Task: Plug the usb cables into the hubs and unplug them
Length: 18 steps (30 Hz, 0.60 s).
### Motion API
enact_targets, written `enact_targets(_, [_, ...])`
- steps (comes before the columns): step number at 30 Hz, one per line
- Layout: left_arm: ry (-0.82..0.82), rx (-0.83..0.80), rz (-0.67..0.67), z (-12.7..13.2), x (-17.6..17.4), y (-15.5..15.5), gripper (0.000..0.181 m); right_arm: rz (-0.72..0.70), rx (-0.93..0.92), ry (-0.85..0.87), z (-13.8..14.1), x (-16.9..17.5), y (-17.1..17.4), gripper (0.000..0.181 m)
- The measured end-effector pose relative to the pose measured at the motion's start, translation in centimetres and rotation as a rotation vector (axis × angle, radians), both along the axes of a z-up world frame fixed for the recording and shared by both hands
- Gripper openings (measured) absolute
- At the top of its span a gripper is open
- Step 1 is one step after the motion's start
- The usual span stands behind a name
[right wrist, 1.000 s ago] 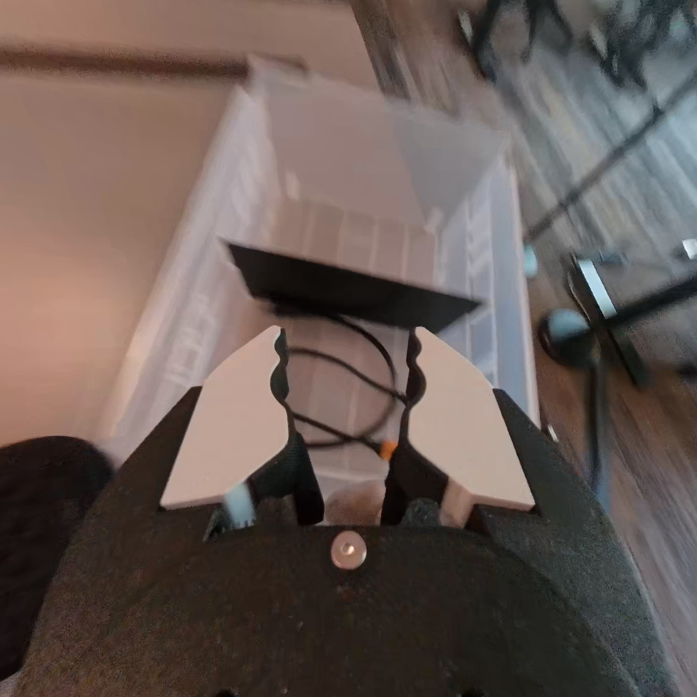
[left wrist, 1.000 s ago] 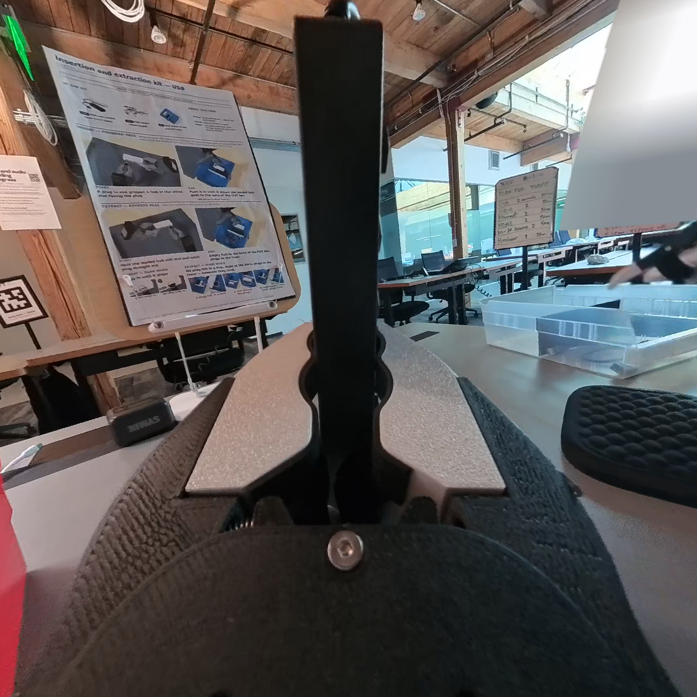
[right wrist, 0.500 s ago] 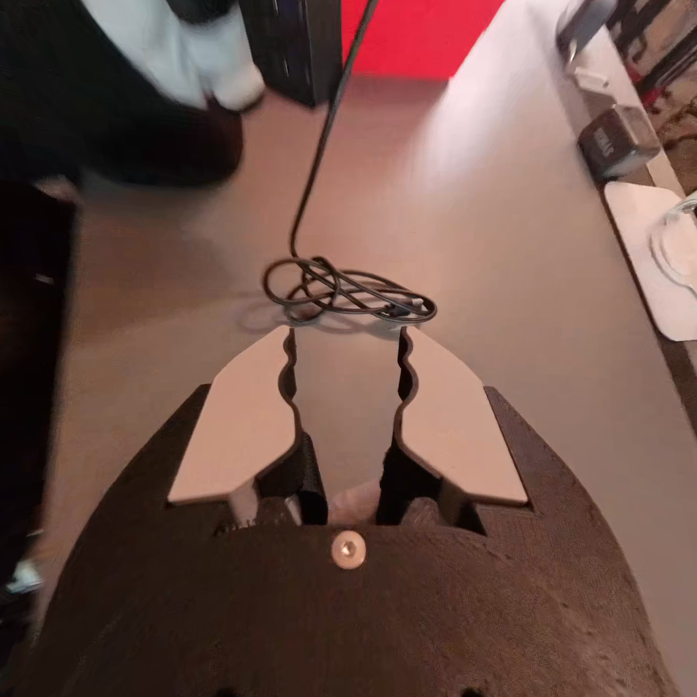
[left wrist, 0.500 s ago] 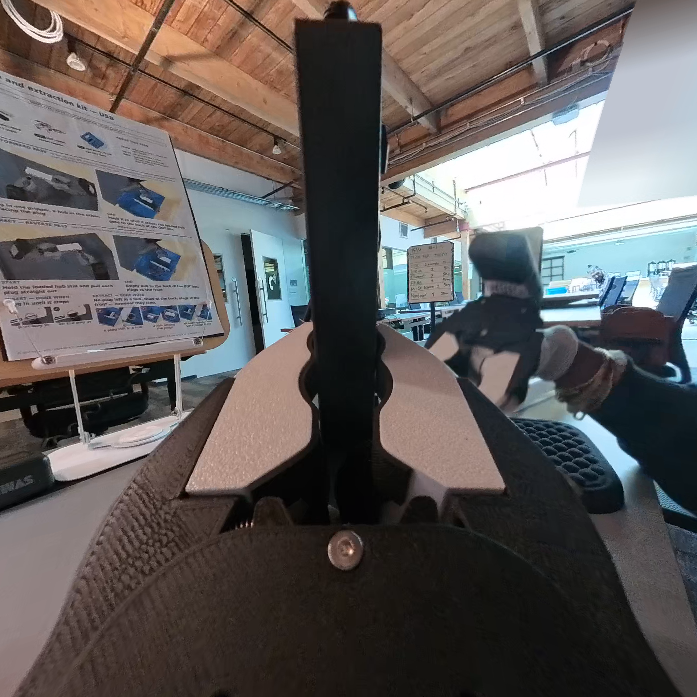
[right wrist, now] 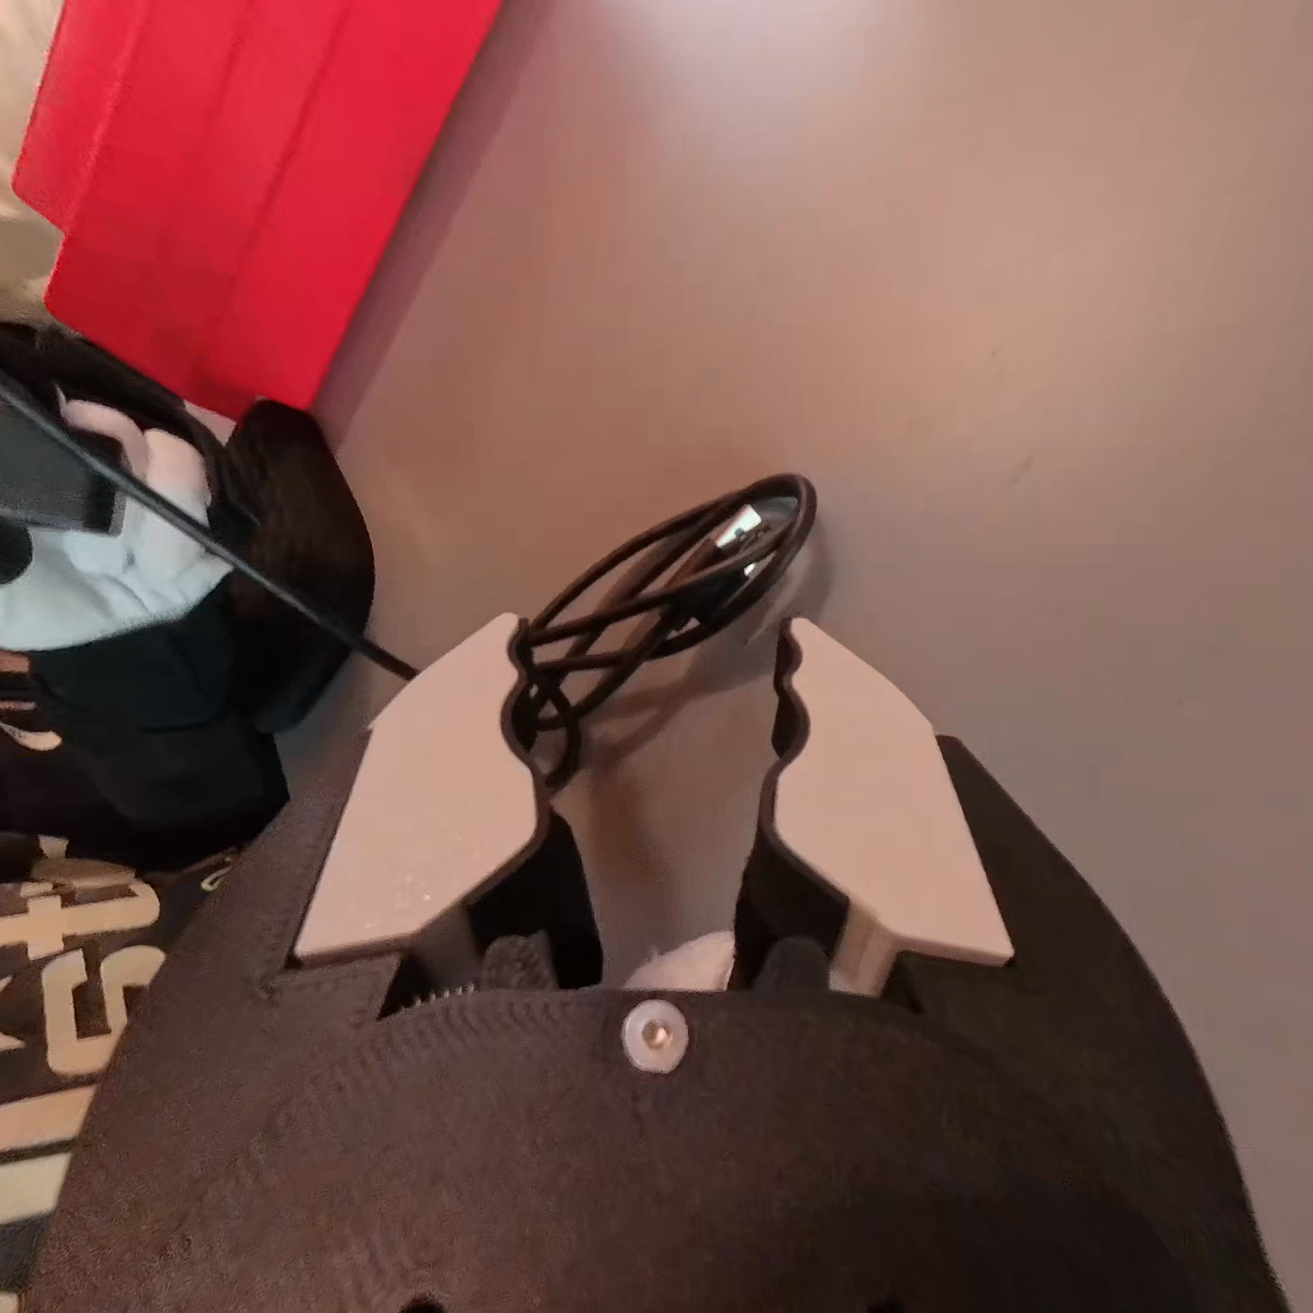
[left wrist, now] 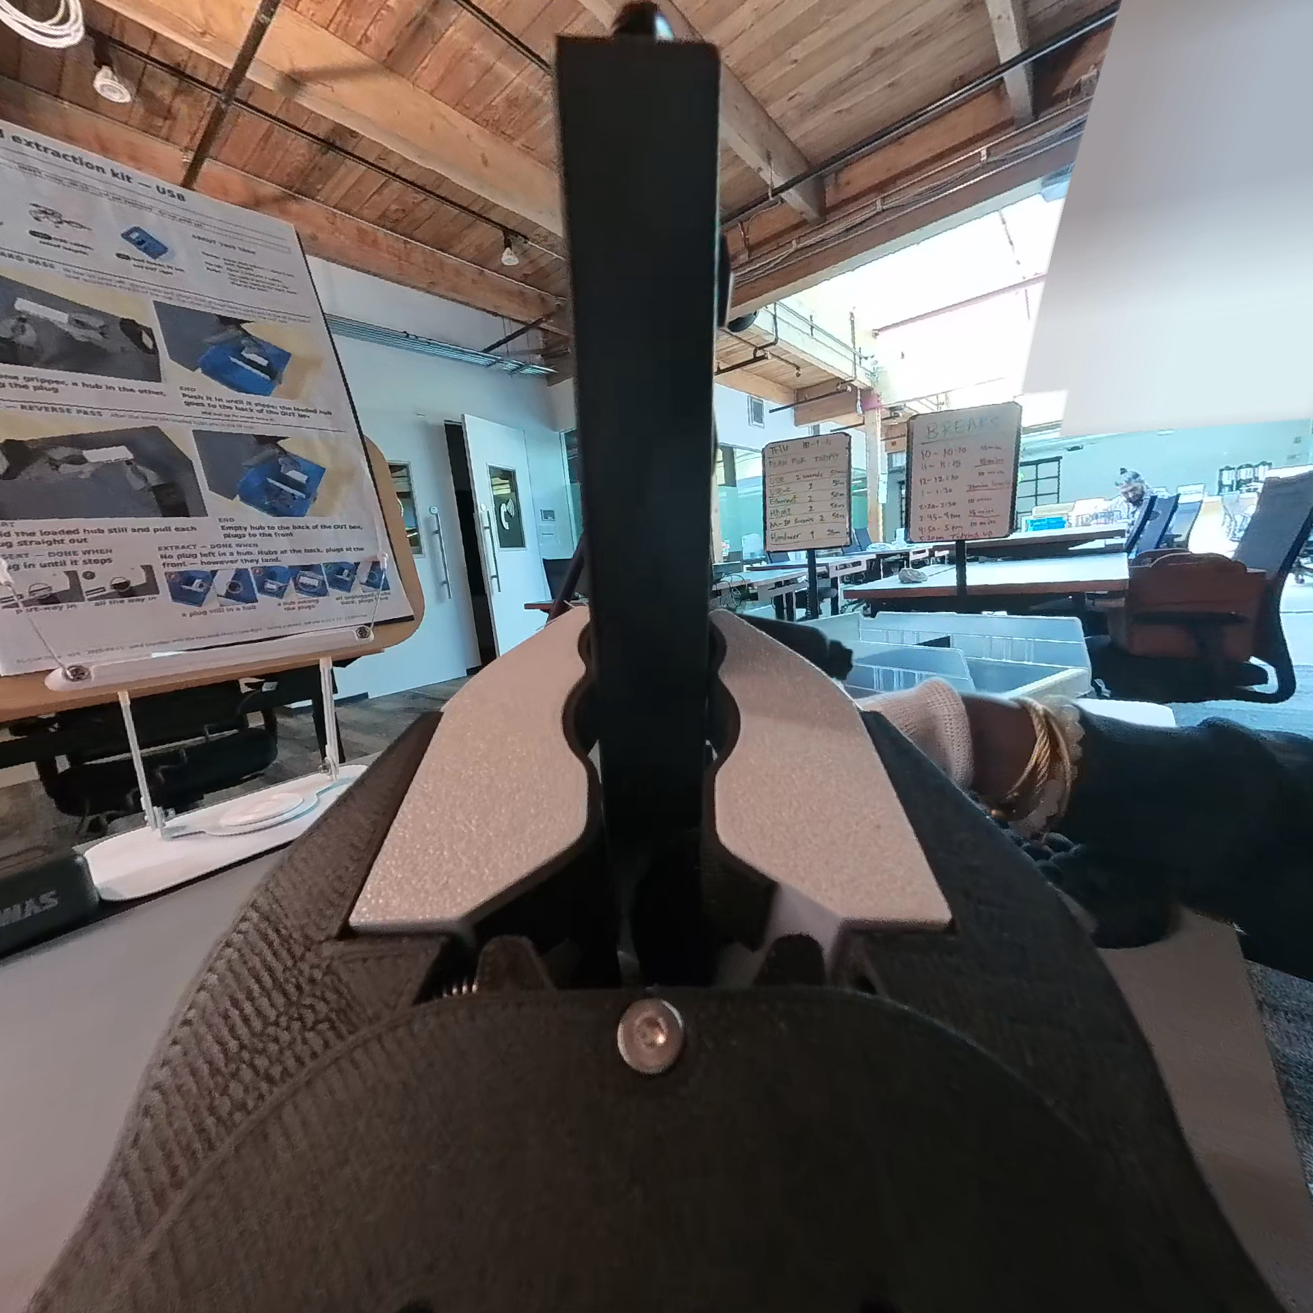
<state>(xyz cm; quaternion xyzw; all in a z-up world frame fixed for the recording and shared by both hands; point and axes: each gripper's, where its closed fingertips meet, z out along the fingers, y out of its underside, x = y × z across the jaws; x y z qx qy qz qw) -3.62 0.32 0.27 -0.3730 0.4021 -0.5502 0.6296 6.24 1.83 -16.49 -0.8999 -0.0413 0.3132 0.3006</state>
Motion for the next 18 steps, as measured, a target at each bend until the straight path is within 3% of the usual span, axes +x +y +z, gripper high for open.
enact_targets(6, [0.014, -0.009, -0.024, -0.2, 0.2, -0.3, 0.025, 0.077, 0.085, 0.045, -0.1, -2.1, 1.2, 0.024])
enact_targets(10, [0.025, -0.062, 0.004, -0.6, 0.1, 0.7, 0.026, 0.114, 0.567, 0.143, 8.1, -1.4, 0.5, 0.016])
enact_targets(14, [0.034, -0.183, -0.049, -1.1, 0.3, 1.5, 0.026, 0.395, 1.133, 0.404, 17.2, -3.5, -6.5, 0.014])
enact_targets(16, [0.077, -0.241, -0.172, -1.8, 1.1, 0.6, 0.026, 0.491, 1.238, 0.523, 18.8, -5.0, -8.8, 0.014])
enact_targets(18, [0.173, -0.276, -0.321, -3.0, 2.3, -1.2, 0.026, 0.522, 1.228, 0.539, 18.6, -6.7, -8.8, 0.014])
